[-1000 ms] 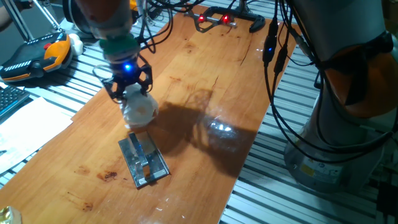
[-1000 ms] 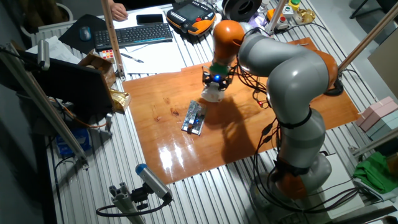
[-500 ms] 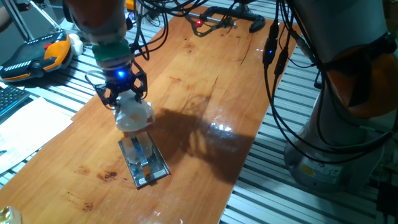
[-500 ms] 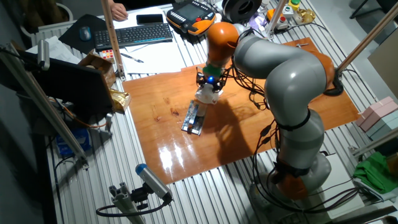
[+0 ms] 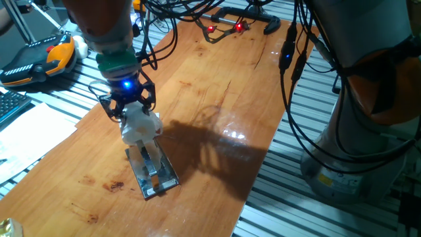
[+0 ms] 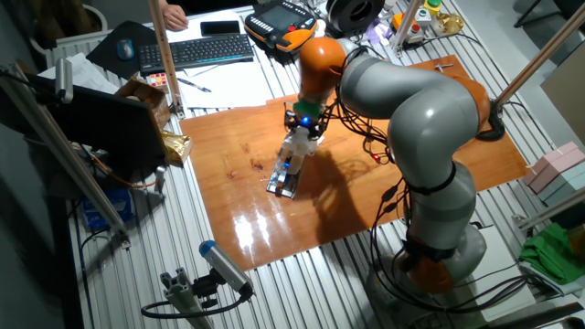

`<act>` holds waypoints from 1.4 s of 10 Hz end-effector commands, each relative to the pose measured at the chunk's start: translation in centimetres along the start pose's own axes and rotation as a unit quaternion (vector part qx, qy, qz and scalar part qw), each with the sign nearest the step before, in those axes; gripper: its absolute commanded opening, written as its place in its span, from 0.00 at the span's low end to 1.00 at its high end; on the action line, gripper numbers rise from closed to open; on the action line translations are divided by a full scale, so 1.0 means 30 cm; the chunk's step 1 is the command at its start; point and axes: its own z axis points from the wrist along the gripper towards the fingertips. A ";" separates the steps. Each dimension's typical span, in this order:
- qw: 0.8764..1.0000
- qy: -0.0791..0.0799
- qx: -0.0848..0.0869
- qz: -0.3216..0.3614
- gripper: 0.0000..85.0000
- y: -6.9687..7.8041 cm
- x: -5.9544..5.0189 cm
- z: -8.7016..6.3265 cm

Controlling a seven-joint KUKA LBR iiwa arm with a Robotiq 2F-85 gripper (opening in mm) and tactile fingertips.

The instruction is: Put the toilet paper on its holder

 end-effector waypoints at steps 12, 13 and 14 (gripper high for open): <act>1.000 0.013 -0.004 -0.018 0.19 0.012 0.045 0.006; 1.000 0.015 -0.007 -0.012 0.18 0.014 0.039 0.003; 1.000 0.017 -0.011 -0.009 0.18 0.015 0.037 0.002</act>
